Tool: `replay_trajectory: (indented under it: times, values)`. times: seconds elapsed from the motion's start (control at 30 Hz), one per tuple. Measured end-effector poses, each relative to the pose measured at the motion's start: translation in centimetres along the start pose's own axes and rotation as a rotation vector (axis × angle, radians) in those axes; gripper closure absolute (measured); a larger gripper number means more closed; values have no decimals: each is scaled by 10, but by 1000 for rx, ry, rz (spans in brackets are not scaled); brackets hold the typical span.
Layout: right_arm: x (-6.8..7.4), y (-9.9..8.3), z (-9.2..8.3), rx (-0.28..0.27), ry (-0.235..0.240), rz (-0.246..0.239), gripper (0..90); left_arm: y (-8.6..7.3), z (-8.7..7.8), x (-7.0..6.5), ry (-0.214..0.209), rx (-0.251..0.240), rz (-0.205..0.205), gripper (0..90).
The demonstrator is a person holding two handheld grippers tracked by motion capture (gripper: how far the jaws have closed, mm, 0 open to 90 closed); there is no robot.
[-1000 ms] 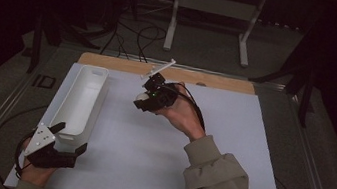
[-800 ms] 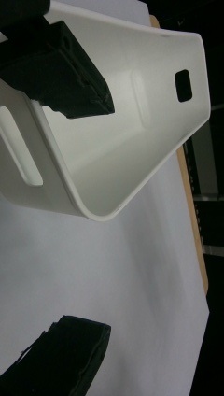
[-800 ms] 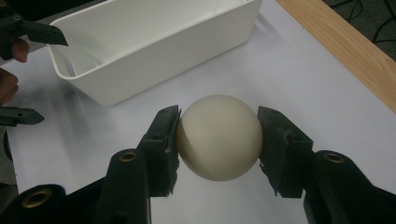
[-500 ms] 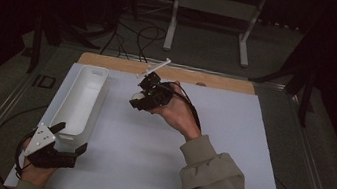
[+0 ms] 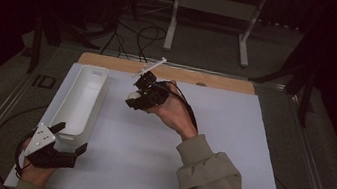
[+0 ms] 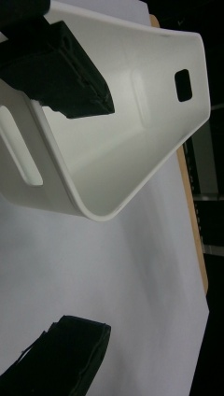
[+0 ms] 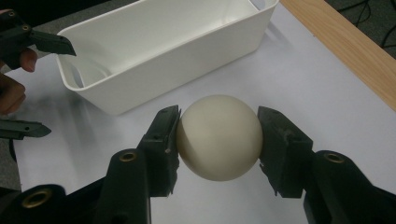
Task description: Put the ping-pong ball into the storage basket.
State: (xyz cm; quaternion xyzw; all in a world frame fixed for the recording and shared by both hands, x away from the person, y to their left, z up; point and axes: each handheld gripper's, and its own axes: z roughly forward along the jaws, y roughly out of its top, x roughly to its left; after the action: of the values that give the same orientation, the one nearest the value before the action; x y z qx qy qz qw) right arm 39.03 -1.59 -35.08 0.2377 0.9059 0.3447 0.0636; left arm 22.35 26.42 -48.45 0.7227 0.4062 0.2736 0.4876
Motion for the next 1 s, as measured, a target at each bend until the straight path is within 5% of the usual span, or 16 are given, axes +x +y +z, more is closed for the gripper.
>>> replay_trajectory:
  times: [1.0]
  values:
    - [9, 15, 11, -5, 4, -13, 505, 0, 0, 0, -4, -1, -3, 0]
